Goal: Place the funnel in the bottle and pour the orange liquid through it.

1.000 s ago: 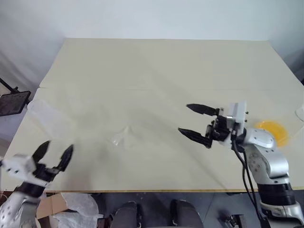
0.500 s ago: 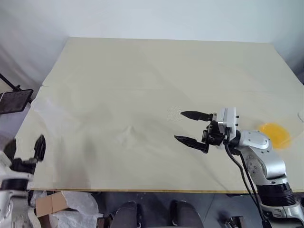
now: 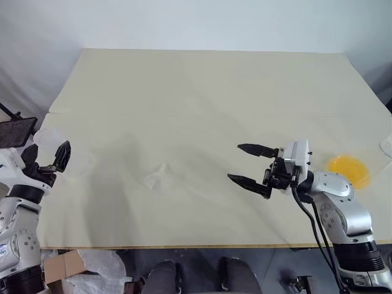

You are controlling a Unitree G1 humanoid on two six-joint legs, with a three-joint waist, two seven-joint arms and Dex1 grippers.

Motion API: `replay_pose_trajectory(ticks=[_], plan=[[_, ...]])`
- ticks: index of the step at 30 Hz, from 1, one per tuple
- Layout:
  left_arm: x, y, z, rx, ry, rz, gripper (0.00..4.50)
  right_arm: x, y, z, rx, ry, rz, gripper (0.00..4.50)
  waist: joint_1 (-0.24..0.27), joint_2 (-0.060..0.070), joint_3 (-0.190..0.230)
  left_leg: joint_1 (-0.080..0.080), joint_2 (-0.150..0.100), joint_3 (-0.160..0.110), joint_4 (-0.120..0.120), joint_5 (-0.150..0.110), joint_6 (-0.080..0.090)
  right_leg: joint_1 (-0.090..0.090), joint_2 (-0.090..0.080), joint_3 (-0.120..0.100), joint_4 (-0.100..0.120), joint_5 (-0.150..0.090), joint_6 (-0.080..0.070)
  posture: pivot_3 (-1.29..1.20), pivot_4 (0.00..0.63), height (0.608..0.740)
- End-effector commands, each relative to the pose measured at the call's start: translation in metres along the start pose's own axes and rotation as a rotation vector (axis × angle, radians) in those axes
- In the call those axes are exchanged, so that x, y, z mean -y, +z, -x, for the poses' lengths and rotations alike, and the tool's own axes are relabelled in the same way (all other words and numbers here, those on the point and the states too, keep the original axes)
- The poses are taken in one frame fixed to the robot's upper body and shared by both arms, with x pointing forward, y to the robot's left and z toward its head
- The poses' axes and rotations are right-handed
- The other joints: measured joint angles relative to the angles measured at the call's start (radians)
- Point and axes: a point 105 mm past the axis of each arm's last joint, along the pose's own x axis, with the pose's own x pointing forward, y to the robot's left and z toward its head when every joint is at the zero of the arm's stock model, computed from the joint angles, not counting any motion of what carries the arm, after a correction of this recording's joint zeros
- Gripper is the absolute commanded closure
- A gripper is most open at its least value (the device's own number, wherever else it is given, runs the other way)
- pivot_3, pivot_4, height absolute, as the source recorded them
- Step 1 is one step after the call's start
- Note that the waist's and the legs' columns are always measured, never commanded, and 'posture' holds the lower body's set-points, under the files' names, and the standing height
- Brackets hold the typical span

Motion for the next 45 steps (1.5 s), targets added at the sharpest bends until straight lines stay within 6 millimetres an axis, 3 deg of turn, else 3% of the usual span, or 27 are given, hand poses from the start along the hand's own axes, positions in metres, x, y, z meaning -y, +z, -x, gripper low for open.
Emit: replay_pose_trajectory(ticks=[1,3,8,11,13,17,22,26,33,40,44,45], plan=[[0.005,0.011,-0.018,0.027,-0.047,-0.038,0.20,-0.003,0.010,-0.001,0.036,-0.007,0.033,0.02,0.001,0.000,0.000,0.000,0.000,0.000,0.000,0.000,0.000,0.000,0.000,0.000,0.000,0.000,0.000,0.00,0.150,0.740],[0.006,0.010,-0.020,0.026,-0.058,-0.045,0.54,-0.003,0.010,-0.001,0.038,-0.015,0.034,0.00,0.001,0.000,0.000,0.000,0.000,0.000,0.000,0.000,0.000,0.000,0.000,0.000,0.000,0.000,0.000,0.00,0.150,0.740],[0.004,0.008,-0.018,0.018,-0.060,-0.061,1.92,-0.003,0.010,-0.001,0.042,-0.029,0.037,0.00,0.001,0.000,0.000,0.000,0.000,0.000,0.000,0.000,0.000,0.000,0.001,0.000,0.000,0.000,0.000,0.00,0.150,0.740],[0.007,0.021,-0.019,0.079,-0.090,-0.054,1.97,-0.002,0.009,0.000,0.046,-0.039,0.040,0.00,0.001,0.000,0.000,0.000,0.000,0.000,0.000,0.000,0.000,0.000,0.001,0.000,0.000,0.000,0.000,0.00,0.150,0.740],[0.020,0.037,-0.022,0.158,-0.165,-0.043,1.97,-0.002,0.009,0.001,0.047,-0.056,0.042,0.00,0.003,-0.001,0.000,0.000,0.000,0.000,0.000,0.000,0.000,0.000,0.001,0.000,0.000,0.000,0.000,0.00,0.150,0.740],[0.093,0.056,-0.037,0.200,-0.524,-0.056,1.97,-0.001,0.008,0.015,0.022,-0.124,0.055,0.00,0.023,-0.001,0.000,-0.001,0.000,-0.003,0.001,0.000,0.000,0.001,0.001,0.000,0.001,0.000,0.000,0.00,0.150,0.740],[0.190,0.051,-0.050,0.162,-0.975,-0.033,1.97,-0.008,0.007,0.045,-0.037,-0.254,0.064,0.00,0.032,-0.001,0.000,-0.001,-0.003,-0.002,0.002,0.000,0.000,0.002,0.001,0.000,0.000,0.000,0.000,0.00,0.150,0.740],[0.260,0.035,-0.051,0.133,-1.282,-0.025,1.97,-0.018,0.011,0.078,-0.102,-0.381,0.078,0.00,0.033,-0.001,0.000,-0.002,-0.004,-0.001,0.002,0.000,0.000,0.002,0.005,0.000,-0.002,0.000,0.001,0.00,0.150,0.740],[0.320,0.003,-0.055,0.117,-1.475,0.018,1.97,-0.051,0.011,0.115,-0.192,-0.550,0.049,0.00,0.026,-0.001,0.000,0.000,-0.001,0.005,0.000,0.002,-0.003,0.000,0.009,0.002,-0.005,0.000,-0.001,0.00,0.150,0.740],[0.348,-0.022,-0.058,0.129,-1.508,-0.020,1.97,-0.066,0.015,0.115,-0.189,-0.624,0.042,0.00,0.030,-0.001,0.000,0.000,-0.001,0.007,0.001,0.003,-0.002,0.000,0.007,0.005,-0.007,0.000,-0.001,0.00,0.150,0.740],[0.358,-0.018,-0.064,0.157,-1.491,-0.033,1.97,-0.069,0.015,0.113,-0.181,-0.640,0.039,0.00,0.033,-0.002,0.000,-0.001,-0.001,0.006,0.001,0.002,-0.001,0.000,0.007,0.005,-0.007,0.000,0.000,0.00,0.150,0.740],[0.358,-0.019,-0.064,0.155,-1.504,-0.056,1.62,-0.070,0.014,0.112,-0.177,-0.642,0.035,0.00,0.032,-0.002,0.000,-0.001,-0.001,0.006,0.001,0.002,0.000,0.000,0.006,0.004,-0.007,0.000,0.000,0.00,0.150,0.740]])
